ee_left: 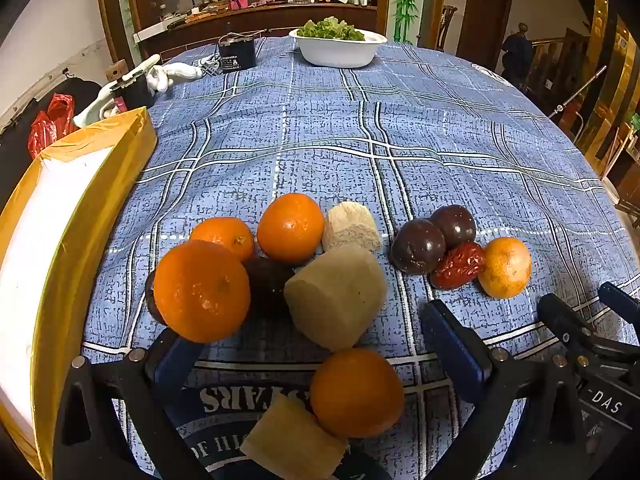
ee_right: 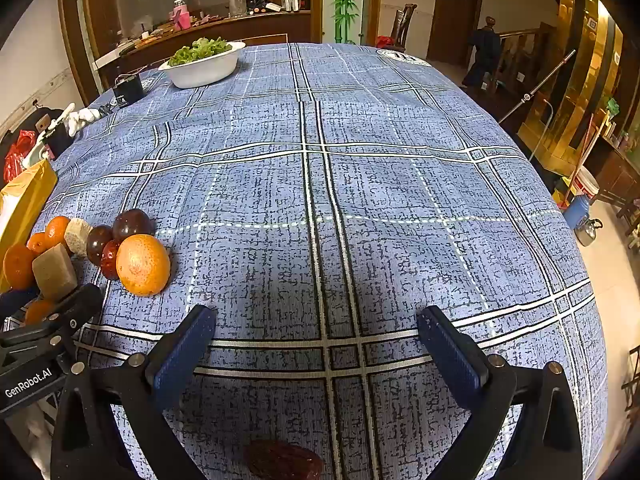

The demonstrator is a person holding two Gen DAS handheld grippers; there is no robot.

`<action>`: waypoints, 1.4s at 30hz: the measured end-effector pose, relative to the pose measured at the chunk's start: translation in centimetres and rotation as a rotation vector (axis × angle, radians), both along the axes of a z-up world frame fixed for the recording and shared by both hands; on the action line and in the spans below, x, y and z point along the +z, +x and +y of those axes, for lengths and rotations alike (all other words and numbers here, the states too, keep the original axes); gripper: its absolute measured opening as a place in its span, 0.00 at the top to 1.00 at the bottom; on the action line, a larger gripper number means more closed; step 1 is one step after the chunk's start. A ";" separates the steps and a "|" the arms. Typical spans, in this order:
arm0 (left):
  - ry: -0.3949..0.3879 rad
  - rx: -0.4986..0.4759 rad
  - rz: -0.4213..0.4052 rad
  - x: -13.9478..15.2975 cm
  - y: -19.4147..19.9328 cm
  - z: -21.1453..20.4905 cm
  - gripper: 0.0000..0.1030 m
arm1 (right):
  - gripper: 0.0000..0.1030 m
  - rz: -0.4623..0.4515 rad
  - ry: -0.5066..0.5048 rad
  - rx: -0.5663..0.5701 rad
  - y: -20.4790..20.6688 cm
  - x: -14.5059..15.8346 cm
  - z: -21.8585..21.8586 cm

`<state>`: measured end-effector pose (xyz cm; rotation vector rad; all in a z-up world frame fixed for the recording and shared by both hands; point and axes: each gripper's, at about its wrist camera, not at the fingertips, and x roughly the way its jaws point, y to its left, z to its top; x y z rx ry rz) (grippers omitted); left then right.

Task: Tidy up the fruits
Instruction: 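Grasp the beige yam piece with the left tool while the right tool grasps a red date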

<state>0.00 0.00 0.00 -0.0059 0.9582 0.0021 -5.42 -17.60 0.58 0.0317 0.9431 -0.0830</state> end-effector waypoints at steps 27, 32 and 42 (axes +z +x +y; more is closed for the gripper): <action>0.008 -0.040 0.034 0.2 -0.8 0.0 0.00 | 0.00 0.001 0.001 0.000 0.0 0.0 0.0; 0.004 -0.076 0.058 0.2 -1.5 0.1 0.00 | 0.00 0.001 0.001 -0.001 0.0 0.0 0.0; -0.060 -0.038 -0.233 7.5 -8.1 6.2 0.18 | 0.00 0.001 0.001 -0.001 0.0 0.0 0.0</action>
